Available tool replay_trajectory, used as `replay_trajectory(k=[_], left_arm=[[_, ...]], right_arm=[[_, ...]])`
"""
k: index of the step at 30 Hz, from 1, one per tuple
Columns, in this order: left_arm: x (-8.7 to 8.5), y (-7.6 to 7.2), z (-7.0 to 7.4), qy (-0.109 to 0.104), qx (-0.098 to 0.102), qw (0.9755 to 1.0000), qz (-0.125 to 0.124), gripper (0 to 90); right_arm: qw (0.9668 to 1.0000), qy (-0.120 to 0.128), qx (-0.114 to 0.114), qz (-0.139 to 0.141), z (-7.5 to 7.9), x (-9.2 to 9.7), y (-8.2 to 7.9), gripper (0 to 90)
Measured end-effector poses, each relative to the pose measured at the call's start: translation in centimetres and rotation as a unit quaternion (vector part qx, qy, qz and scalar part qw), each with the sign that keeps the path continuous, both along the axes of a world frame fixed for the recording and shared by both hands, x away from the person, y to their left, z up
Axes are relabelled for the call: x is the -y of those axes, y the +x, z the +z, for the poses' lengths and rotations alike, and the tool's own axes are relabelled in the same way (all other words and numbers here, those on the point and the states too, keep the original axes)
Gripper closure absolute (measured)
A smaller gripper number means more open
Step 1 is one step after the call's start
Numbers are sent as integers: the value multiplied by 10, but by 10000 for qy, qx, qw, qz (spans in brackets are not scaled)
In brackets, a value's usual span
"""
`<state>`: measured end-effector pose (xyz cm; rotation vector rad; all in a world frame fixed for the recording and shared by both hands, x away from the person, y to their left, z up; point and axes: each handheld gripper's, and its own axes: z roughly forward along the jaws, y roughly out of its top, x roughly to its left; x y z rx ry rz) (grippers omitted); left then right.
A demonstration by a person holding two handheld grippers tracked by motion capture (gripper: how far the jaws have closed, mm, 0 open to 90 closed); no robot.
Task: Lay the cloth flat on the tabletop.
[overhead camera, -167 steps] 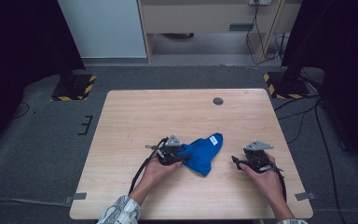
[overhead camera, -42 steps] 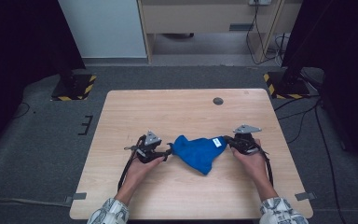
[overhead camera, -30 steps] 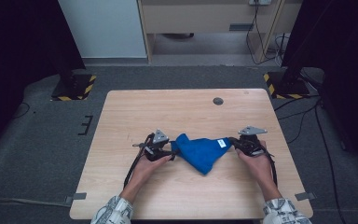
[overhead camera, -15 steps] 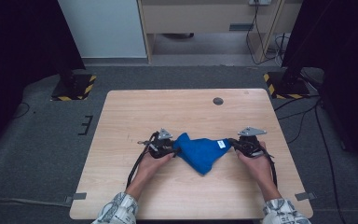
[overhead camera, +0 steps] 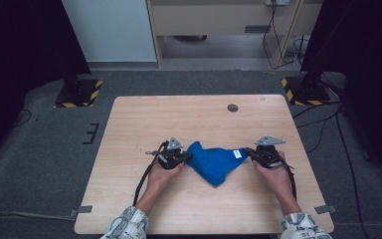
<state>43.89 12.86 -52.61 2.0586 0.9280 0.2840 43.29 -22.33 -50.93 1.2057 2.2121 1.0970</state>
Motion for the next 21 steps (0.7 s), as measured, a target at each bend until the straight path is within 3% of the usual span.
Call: replay_trajectory(k=[4, 9, 14, 16, 21], left_arm=[[-7, -3, 5, -2, 102, 9998, 182, 822], [-23, -5, 13, -207, 87, 9987, 467, 840], [-33, -6, 16, -148, 131, 9977, 654, 849], [-37, -6, 16, -212, 73, 9975, 666, 849], [-34, -7, 13, -67, 38, 9984, 556, 848]], right_arm=[[10000, -20, -20, -54, 1, 4, -1, 900], [10000, 14, -30, -82, 2, 8, -4, 900], [9999, -62, -74, -41, -1, 6, -6, 900], [9999, -44, -107, -41, -1, 5, -7, 899], [9998, -9, -193, -22, -7, 4, -4, 892]])
